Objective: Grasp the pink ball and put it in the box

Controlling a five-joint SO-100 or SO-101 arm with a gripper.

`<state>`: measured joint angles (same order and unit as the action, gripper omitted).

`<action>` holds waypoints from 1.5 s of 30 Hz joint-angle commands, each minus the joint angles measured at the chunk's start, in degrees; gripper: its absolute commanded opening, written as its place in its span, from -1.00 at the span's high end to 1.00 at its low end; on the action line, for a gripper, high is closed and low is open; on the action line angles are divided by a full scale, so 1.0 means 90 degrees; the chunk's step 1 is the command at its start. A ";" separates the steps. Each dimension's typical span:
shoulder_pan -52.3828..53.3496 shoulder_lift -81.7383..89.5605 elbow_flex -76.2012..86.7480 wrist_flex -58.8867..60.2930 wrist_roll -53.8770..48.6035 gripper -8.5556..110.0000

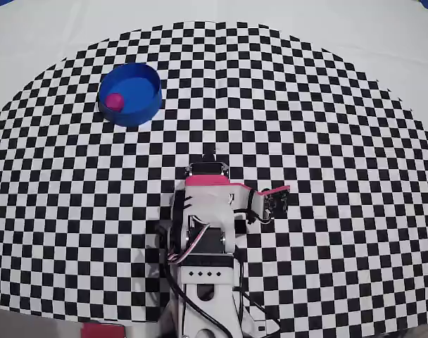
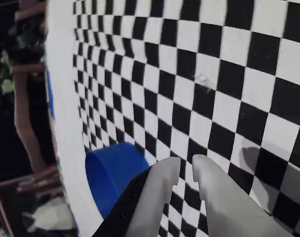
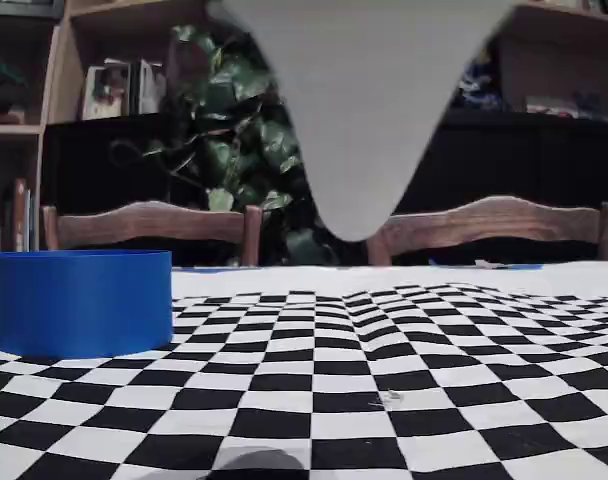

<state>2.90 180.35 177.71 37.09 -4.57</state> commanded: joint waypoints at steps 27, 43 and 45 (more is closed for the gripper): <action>-0.0273 0.0664 0.0000 0.1279 0.0469 0.85; -0.0273 0.0664 0.0000 0.1279 0.0469 0.85; -0.0273 0.0664 0.0000 0.1279 0.0469 0.85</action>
<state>0.44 185.27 177.80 48.34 -0.44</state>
